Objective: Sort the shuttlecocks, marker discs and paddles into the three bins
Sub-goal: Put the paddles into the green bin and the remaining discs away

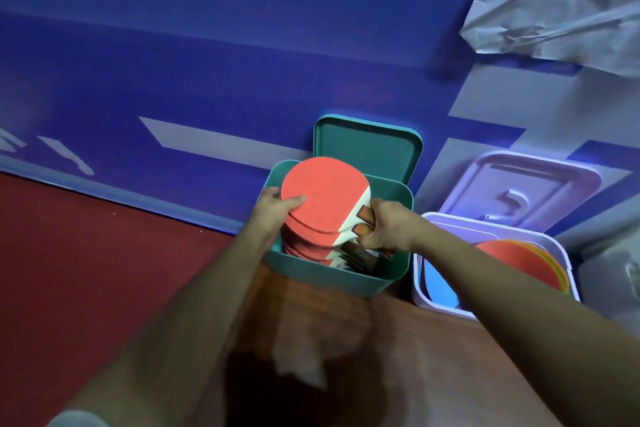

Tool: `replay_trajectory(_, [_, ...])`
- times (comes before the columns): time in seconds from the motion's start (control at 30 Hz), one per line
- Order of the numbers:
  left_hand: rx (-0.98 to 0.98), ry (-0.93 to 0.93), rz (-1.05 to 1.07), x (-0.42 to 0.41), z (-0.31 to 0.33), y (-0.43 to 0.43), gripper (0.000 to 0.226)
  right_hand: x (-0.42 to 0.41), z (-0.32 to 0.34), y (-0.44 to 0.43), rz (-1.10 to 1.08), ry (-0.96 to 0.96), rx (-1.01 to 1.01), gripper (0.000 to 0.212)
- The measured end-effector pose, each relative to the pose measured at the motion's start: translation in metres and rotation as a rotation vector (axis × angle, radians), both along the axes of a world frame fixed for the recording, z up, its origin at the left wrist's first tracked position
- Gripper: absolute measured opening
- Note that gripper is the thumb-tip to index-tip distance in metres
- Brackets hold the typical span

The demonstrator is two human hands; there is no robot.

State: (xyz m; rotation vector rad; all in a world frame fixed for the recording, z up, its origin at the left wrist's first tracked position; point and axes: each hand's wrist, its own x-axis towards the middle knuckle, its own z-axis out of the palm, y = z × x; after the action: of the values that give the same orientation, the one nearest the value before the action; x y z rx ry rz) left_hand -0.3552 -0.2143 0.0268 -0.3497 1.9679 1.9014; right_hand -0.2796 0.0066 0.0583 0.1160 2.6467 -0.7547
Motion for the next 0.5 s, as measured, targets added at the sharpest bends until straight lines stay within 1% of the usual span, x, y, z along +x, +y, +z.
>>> replay_trajectory(0.07, [-0.16,-0.019,-0.081,-0.011,-0.017,0.004,0.022,-0.011,-0.015,0.006,0.029,-0.043,0.0,0.036])
replay_trajectory(0.17, [-0.353,-0.041,-0.186,-0.023,-0.044,0.008,0.049,-0.024,-0.039,0.011,0.059,-0.074,-0.022,0.039])
replay_trajectory(0.2, [-0.41,-0.035,-0.208,-0.026,-0.051,0.009,0.051,-0.027,-0.047,0.011,0.064,-0.077,-0.022,0.04])
replay_trajectory(0.27, [-0.498,-0.026,-0.214,-0.027,-0.06,0.013,0.042,-0.03,-0.061,0.011,0.057,-0.078,-0.017,0.045])
replay_trajectory(0.33, [-0.547,-0.015,-0.174,-0.026,-0.068,0.016,0.042,-0.031,-0.075,0.01,0.043,-0.082,-0.015,0.056])
replay_trajectory(0.4, [-0.609,-0.021,-0.169,-0.025,-0.077,0.019,0.04,-0.029,-0.091,0.008,0.055,-0.088,-0.019,0.062])
replay_trajectory(0.5, [-0.712,-0.015,-0.213,-0.024,-0.081,0.022,0.037,-0.026,-0.105,0.003,0.066,-0.067,0.012,0.057])
